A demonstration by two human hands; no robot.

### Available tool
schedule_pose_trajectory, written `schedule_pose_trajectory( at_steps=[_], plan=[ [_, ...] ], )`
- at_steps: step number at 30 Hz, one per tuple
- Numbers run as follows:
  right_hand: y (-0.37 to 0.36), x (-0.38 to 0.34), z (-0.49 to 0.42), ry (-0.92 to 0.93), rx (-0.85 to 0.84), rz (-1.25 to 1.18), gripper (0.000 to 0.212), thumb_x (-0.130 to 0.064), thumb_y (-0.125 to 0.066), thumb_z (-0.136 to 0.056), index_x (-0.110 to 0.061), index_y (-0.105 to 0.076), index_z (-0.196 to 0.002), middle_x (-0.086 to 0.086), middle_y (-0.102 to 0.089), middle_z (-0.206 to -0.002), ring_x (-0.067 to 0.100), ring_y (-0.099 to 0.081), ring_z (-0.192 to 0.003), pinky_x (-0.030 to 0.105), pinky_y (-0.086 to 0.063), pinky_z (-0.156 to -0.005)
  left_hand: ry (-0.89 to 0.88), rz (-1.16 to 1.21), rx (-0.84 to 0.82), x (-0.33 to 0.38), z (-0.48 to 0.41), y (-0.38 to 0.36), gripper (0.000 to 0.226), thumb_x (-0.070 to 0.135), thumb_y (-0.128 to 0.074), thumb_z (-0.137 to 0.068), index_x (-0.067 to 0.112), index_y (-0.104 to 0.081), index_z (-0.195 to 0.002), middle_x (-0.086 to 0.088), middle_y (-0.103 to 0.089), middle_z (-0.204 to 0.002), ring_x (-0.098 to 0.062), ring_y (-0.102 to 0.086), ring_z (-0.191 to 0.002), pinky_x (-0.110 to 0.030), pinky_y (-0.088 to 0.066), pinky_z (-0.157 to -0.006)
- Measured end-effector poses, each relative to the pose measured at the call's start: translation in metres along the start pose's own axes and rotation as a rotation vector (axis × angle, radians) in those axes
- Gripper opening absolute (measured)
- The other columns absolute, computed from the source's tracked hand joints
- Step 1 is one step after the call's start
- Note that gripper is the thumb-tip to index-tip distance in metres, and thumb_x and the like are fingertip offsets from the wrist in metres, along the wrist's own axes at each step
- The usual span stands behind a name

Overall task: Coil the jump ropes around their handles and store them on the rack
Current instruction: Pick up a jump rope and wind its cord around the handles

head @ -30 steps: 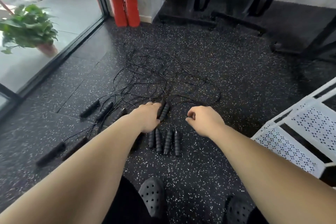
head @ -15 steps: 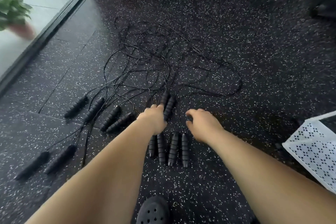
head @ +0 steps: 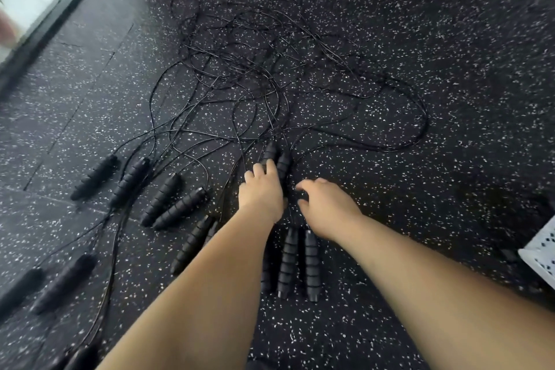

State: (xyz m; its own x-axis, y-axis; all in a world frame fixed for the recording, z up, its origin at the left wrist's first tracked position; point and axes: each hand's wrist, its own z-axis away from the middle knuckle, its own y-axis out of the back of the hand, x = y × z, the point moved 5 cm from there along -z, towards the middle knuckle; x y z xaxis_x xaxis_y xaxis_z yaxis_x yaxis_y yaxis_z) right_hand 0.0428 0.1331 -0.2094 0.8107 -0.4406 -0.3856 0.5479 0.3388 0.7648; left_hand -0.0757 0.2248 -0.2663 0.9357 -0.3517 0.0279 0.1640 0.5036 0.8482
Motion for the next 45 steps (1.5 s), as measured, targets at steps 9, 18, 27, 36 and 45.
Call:
schedule_pose_trajectory(
  at_steps=[9,18,27,36,45],
  plan=[
    [-0.008,0.019,-0.004,-0.039,0.038,-0.107,0.047,-0.044,-0.049,-0.110,-0.026,-0.046,-0.154,0.000,-0.060,-0.144,0.024,-0.059,-0.128,0.041,-0.051,-0.100,0.068,-0.115,0.069,0.002,-0.020,-0.004,0.120,0.049,-0.079,-0.088,0.001,-0.002,-0.166,-0.019,-0.038,-0.150,-0.033,-0.044,-0.135,-0.041,-0.046,-0.107],
    [-0.009,0.024,0.003,-0.050,0.056,-0.129,0.050,-0.046,-0.049,-0.110,-0.026,-0.045,-0.155,-0.003,-0.061,-0.143,0.022,-0.059,-0.128,0.040,-0.050,-0.101,0.103,-0.049,0.084,0.002,-0.024,-0.012,0.107,0.043,-0.080,-0.089,-0.002,-0.013,-0.159,-0.016,-0.042,-0.148,-0.031,-0.049,-0.134,-0.041,-0.049,-0.104],
    [0.016,0.032,0.014,-0.165,0.076,-0.275,0.044,-0.047,-0.048,-0.111,-0.024,-0.052,-0.148,-0.002,-0.068,-0.131,0.022,-0.064,-0.113,0.037,-0.053,-0.093,0.121,0.263,0.098,0.005,0.002,0.047,0.063,0.055,-0.063,-0.098,0.007,-0.041,-0.132,-0.011,-0.059,-0.121,-0.035,-0.067,-0.106,-0.041,-0.051,-0.077],
    [0.106,0.004,0.078,-0.239,0.093,-0.895,0.046,-0.062,-0.046,-0.107,-0.022,-0.066,-0.118,0.000,-0.075,-0.111,0.022,-0.072,-0.089,0.042,-0.059,-0.084,0.086,0.565,-0.020,0.045,0.105,0.157,0.062,0.063,-0.060,-0.084,0.011,-0.061,-0.118,-0.006,-0.072,-0.096,-0.025,-0.070,-0.082,-0.032,-0.051,-0.064],
    [0.178,-0.015,0.185,-0.271,0.095,-1.329,0.039,-0.050,-0.062,-0.105,-0.016,-0.072,-0.121,0.008,-0.082,-0.109,0.032,-0.077,-0.107,0.051,-0.062,-0.097,0.015,0.684,0.025,0.112,0.247,0.210,0.070,0.056,-0.061,-0.097,0.005,-0.038,-0.139,-0.015,-0.064,-0.135,-0.036,-0.064,-0.123,-0.043,-0.054,-0.099]
  ],
)
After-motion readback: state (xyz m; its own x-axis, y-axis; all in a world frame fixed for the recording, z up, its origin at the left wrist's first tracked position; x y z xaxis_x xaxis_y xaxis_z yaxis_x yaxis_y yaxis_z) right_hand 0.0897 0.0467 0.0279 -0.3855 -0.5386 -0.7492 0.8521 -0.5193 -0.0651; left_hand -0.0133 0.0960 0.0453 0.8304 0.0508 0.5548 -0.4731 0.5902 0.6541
